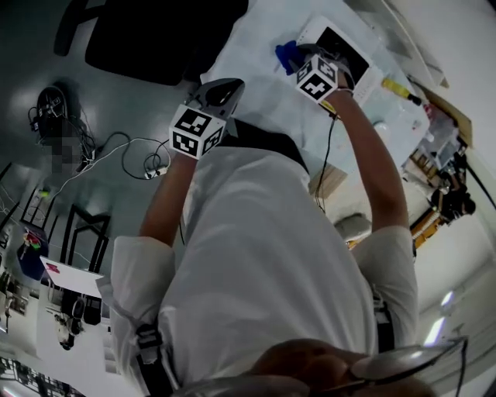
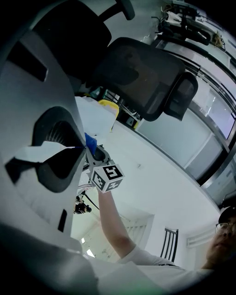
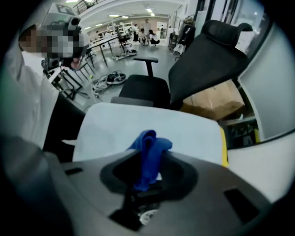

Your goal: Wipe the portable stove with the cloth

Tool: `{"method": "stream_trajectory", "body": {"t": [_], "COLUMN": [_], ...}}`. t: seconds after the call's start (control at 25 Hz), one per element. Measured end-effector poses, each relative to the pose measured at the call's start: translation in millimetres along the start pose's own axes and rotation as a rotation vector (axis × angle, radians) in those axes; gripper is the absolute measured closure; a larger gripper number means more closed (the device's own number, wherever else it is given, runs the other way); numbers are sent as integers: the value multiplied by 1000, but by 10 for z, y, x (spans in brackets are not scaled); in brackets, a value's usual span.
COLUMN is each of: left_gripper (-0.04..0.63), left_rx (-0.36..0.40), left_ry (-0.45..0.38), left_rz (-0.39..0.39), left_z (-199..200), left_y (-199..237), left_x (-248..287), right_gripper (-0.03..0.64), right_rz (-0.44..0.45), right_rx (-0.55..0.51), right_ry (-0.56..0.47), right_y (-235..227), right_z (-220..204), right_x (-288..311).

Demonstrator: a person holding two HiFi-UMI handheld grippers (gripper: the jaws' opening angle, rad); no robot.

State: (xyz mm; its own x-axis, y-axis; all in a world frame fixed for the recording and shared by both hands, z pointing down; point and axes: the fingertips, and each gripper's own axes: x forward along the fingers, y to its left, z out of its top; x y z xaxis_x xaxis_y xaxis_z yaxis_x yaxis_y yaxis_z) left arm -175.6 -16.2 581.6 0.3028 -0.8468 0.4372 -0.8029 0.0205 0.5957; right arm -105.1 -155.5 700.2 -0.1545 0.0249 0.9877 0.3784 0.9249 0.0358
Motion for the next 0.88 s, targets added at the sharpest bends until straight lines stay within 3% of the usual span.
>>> {"method": "stream_trajectory", "body": {"t": [0.52, 0.88], "left_gripper": [557, 557], "left_rx": [-18, -35], "left_ry": [-10, -17], "left_rz": [14, 29], "left_z": [14, -32], "left_y": [62, 21], "left_x": [190, 267], "right_gripper": [494, 494], "right_rz": [-52, -92], "right_rx": [-164, -195], "right_ry": [58, 107], "right_y": [-634, -1161], "right_z": [-58, -163], "right_x": [63, 128]}}
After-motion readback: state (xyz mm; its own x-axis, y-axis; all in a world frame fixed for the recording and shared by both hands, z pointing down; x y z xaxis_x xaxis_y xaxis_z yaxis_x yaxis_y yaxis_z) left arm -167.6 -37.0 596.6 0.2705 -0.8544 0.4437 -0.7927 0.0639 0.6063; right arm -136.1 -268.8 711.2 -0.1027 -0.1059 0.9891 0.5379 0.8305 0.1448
